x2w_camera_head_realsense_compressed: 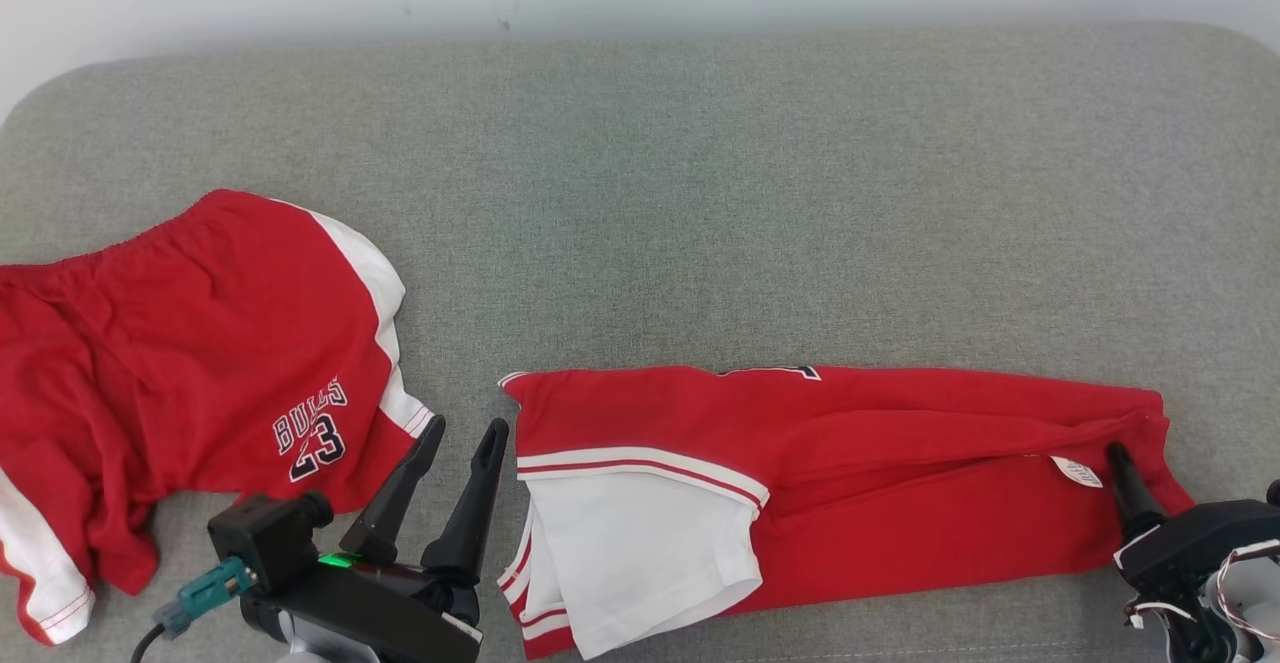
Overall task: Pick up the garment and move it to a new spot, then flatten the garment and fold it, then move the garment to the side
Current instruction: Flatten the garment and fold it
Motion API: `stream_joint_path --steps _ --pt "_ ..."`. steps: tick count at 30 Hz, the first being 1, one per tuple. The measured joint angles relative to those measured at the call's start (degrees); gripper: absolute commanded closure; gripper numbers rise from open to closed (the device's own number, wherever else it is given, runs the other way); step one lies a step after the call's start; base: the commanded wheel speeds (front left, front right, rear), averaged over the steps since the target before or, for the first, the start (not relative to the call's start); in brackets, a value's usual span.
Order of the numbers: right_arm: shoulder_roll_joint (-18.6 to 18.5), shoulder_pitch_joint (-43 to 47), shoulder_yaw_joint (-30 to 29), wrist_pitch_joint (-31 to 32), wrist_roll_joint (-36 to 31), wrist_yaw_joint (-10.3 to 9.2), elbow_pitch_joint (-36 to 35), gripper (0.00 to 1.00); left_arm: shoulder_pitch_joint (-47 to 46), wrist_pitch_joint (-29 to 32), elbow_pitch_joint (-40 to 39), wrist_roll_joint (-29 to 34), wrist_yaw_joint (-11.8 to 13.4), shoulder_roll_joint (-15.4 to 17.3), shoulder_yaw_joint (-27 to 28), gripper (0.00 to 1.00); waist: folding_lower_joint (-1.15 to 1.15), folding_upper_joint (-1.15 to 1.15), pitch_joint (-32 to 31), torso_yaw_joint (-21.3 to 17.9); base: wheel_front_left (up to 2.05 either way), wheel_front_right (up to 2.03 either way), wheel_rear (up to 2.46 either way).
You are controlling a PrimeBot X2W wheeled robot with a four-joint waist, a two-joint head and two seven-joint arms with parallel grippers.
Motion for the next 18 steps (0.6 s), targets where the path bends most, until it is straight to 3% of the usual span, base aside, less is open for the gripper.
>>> stream_joint_path --steps 2,13,18 --pt "0.00 -0.45 0.23 0.32 0.00 0.18 0.63 1.00 0.00 0.00 0.15 0.20 -0.09 -0.16 0.30 0.00 0.00 0.00 0.01 0.02 0.00 0.00 0.00" --pt "0.48 -1.38 1.32 -2.12 -0.73 0.94 0.27 1.00 0.42 0.00 0.75 2.05 -1.52 -1.36 1.20 0.00 0.00 0.00 -0.63 -0.25 0.00 0.00 0.00" --pt "-1.99 -2.23 0.49 -6.03 -2.18 1.26 -1.03 1.00 1.30 0.00 0.94 2.61 -2.02 -1.86 1.46 0.00 0.00 0.00 -1.05 -0.61 0.00 0.00 0.00"
